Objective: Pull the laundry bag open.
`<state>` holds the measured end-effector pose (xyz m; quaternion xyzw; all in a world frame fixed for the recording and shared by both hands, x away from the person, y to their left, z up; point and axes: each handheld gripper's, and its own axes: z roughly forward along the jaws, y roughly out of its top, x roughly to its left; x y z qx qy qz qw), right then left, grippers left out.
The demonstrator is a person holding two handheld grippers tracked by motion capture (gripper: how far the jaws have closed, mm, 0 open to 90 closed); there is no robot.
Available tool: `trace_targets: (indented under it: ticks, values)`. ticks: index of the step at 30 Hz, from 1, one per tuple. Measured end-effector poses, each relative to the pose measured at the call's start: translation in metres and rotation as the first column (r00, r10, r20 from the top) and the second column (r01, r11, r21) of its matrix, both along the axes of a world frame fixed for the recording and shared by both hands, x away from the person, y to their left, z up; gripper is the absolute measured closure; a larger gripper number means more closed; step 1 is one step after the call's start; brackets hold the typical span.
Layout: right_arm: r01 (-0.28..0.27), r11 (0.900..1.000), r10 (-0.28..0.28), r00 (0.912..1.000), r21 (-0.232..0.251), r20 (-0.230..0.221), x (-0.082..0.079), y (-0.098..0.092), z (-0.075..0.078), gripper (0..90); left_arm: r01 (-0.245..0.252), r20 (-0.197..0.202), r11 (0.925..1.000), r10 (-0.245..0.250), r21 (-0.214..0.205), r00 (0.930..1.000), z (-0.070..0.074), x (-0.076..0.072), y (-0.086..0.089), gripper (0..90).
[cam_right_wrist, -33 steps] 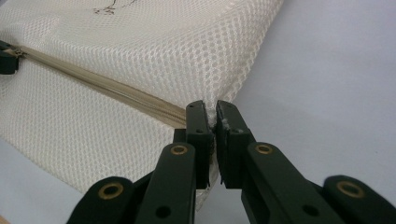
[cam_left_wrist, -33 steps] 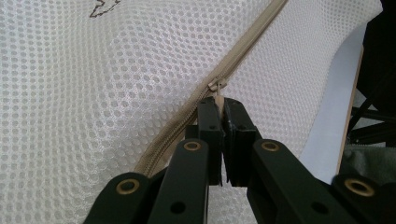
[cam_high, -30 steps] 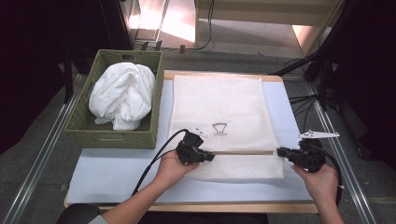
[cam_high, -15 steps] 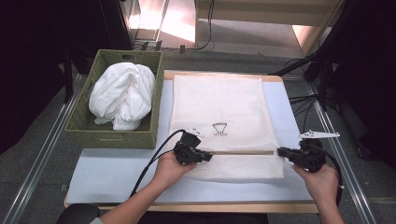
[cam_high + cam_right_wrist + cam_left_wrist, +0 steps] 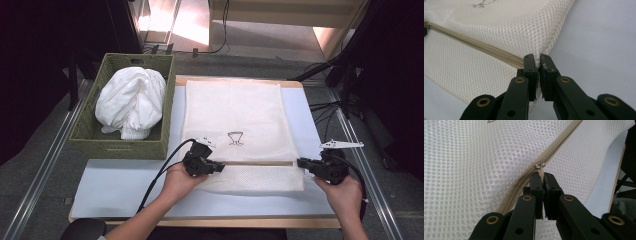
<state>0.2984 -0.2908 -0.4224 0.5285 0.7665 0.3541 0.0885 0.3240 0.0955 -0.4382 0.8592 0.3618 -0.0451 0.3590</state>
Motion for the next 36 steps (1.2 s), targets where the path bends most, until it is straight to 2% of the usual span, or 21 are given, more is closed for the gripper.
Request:
trace_targets:
  ticks: [7,12,19,36]
  values:
    - [-0.004,1.0,0.004,1.0,0.005,-0.004,0.0,0.0,-0.001,85.9,0.001,0.008,1.0,-0.001,0.008,1.0,0.002,-0.001,0.001,88.1]
    - [-0.004,1.0,0.004,1.0,0.004,0.002,0.0,-0.001,-0.002,85.9,-0.019,0.013,0.9998,0.018,0.005,0.9997,0.004,-0.003,0.007,88.1]
    - [-0.003,0.9999,0.003,1.0,0.011,0.005,0.0,-0.002,-0.002,85.7,-0.033,0.033,0.9991,0.032,0.025,0.9989,0.005,-0.006,0.014,88.1]
    - [-0.004,1.0,0.004,1.0,0.005,0.005,0.0,-0.002,-0.002,85.7,-0.033,0.03,0.9991,0.032,0.028,0.999,0.006,-0.006,0.014,88.1]
